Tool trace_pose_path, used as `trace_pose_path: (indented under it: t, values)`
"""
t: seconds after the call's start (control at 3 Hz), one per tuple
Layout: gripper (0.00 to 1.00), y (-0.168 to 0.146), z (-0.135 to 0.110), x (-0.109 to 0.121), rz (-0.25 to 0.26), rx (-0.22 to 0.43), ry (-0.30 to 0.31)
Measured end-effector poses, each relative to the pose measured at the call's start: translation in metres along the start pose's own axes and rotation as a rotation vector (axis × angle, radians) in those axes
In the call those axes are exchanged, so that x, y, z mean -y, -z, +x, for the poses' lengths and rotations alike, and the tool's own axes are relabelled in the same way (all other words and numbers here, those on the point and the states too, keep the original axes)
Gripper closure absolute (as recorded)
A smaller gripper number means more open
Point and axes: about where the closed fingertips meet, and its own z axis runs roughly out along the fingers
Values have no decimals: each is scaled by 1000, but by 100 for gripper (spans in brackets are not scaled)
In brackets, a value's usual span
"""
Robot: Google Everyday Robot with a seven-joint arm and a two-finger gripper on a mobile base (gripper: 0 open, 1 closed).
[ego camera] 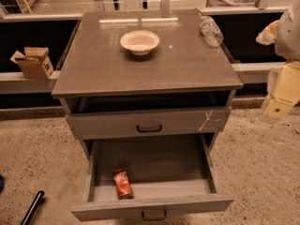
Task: Pick coke can from middle drawer and place on counter
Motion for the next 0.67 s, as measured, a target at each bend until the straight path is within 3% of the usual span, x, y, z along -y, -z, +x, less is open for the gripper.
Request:
trace_pose_path:
  t: [0.33, 0.67]
  values:
    - [0, 0, 0, 0, 2, 0, 0]
    - [0, -61, -19, 2, -57, -2, 7]
